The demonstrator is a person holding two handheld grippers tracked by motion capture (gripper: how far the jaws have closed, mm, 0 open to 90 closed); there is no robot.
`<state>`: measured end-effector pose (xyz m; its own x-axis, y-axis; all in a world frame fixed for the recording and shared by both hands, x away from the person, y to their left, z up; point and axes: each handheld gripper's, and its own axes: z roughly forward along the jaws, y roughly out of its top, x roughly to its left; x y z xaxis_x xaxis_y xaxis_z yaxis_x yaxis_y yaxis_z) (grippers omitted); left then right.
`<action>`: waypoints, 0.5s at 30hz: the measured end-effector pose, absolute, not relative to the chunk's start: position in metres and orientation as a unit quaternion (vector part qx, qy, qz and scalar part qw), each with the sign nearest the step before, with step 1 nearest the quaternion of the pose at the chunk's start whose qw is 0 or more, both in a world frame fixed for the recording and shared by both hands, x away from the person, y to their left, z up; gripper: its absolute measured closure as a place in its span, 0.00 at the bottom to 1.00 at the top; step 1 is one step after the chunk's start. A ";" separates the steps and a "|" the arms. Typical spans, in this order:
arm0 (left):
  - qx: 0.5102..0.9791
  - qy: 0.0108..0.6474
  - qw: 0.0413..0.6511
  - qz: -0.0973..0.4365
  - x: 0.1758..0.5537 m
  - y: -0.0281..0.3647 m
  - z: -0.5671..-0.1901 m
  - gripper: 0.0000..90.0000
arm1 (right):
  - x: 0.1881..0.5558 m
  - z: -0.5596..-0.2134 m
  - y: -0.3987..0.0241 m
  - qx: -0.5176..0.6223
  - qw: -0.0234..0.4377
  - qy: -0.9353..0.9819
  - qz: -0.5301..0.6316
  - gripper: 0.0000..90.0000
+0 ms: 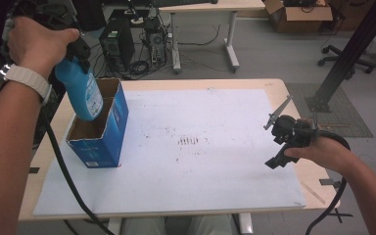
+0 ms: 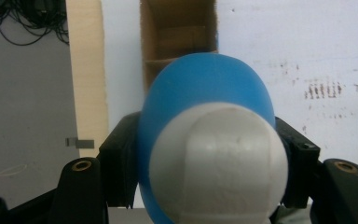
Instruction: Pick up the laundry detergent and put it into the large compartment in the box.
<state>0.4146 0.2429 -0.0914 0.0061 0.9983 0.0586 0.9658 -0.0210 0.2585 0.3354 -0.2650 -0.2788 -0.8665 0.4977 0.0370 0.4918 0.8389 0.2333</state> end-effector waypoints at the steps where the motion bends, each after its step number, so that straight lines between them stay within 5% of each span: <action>1: 0.705 0.697 0.070 0.110 0.415 0.245 -0.095 0.41 | 0.336 -0.279 -0.265 0.258 0.012 0.959 0.118 0.10; 15: 0.703 0.700 0.059 0.106 0.421 0.253 -0.154 0.41 | 0.337 -0.280 -0.261 0.256 0.012 0.959 0.117 0.10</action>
<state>0.4209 0.2527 -0.1536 -0.0034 0.9978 0.0656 0.9727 -0.0119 0.2316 0.3372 -0.2611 -0.2798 -0.8688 0.4938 0.0376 0.4883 0.8415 0.2313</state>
